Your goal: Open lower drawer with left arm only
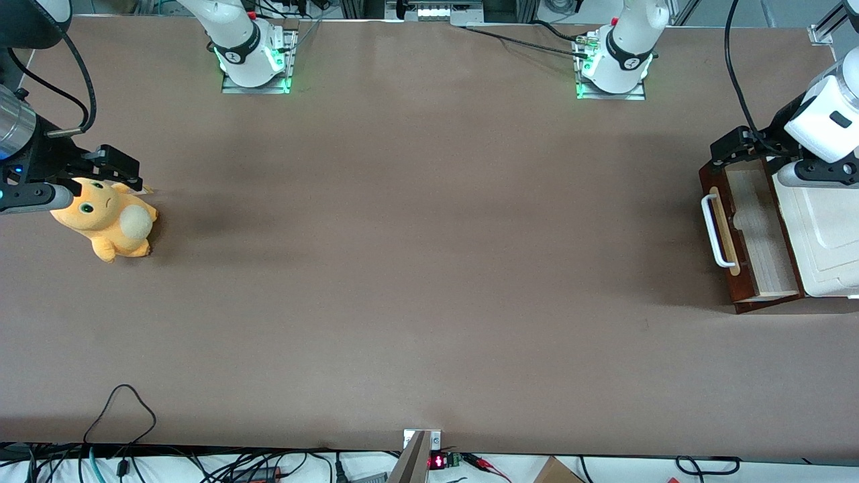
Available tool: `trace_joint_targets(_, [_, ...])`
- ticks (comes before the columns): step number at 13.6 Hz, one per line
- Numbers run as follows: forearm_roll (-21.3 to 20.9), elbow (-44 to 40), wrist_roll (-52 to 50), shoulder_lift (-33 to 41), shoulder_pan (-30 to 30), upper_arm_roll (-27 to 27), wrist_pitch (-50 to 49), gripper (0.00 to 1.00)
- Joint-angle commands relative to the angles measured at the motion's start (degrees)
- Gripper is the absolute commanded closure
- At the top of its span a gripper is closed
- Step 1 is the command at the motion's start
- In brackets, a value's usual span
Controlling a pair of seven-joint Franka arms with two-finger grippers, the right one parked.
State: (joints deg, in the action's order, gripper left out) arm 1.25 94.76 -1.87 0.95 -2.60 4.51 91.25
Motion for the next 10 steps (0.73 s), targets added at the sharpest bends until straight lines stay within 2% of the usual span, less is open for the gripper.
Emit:
trace_joint_targets(1, [1.0,1.0,1.5,1.2,0.4,-0.7,0.9,0.0])
trace_joint_targets(10, [1.0,0.9,1.3,1.2,0.3,-1.4,0.5,0.0])
